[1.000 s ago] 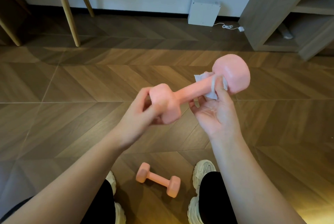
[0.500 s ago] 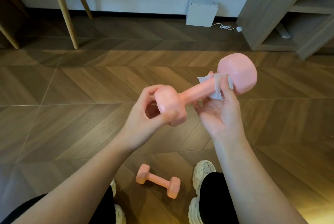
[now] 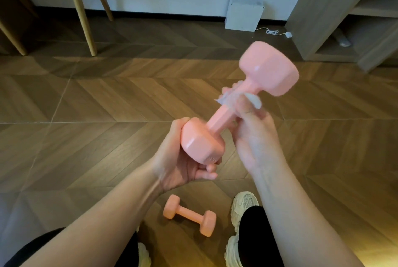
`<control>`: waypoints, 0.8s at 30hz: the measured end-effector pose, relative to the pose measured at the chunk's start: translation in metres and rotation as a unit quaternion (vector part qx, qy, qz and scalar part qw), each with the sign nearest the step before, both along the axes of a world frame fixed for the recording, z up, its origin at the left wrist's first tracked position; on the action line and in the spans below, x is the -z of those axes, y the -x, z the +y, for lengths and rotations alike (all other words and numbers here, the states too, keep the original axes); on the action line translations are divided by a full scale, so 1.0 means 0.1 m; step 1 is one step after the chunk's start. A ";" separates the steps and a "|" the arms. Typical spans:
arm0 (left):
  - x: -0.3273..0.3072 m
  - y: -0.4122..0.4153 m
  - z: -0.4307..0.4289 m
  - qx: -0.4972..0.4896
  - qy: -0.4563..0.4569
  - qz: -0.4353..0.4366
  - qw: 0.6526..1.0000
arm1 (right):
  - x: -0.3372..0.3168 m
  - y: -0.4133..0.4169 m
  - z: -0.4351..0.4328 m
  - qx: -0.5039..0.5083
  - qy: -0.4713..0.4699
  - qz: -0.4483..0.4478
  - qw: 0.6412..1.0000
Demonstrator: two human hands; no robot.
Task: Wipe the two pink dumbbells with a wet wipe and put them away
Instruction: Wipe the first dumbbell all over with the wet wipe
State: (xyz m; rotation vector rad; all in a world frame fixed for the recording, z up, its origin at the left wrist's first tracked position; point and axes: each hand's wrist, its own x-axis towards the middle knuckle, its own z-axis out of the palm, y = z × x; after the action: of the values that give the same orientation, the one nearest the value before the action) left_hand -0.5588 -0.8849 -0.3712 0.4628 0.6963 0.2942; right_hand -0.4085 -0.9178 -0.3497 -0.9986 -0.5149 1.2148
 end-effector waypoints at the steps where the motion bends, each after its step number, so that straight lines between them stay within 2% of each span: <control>1: -0.01 0.00 0.00 -0.009 0.005 -0.005 1.000 | 0.00 0.06 -0.02 -0.016 0.003 -0.013 1.000; 5: -0.03 0.01 0.05 -0.035 -0.040 -0.021 0.998 | 0.06 0.24 -0.06 -0.053 0.056 -0.105 0.991; 10: -0.03 -0.01 0.02 -0.046 -0.091 -0.025 0.994 | 0.02 0.27 -0.09 -0.047 0.096 -0.121 0.987; 12: -0.01 -0.04 -0.02 -0.080 -0.147 -0.010 0.986 | 0.03 0.26 -0.09 -0.047 0.106 -0.123 0.986; 14: 0.08 -0.08 -0.01 -0.128 -0.243 0.009 0.961 | 0.05 0.26 -0.08 -0.040 0.101 -0.098 0.989; 17: 0.25 -0.07 0.02 -0.161 -0.427 0.044 0.889 | 0.07 0.24 -0.06 -0.018 0.074 -0.017 0.997; 20: 0.28 -0.03 -0.01 -0.107 -0.598 0.102 0.788 | 0.09 0.22 -0.08 0.001 0.099 0.027 0.995; 23: 0.30 -0.04 -0.01 -0.123 -0.701 0.159 0.684 | 0.11 0.25 -0.09 0.032 0.111 0.060 0.992; 24: 0.31 -0.05 -0.02 -0.132 -0.719 0.170 0.661 | 0.11 0.25 -0.09 0.039 0.103 0.064 0.992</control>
State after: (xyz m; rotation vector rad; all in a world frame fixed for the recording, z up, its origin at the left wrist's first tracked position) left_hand -0.5536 -0.8865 -0.4018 2.0050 0.7815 1.0754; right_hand -0.4337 -0.9263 -0.3610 -1.0967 -0.2519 1.2703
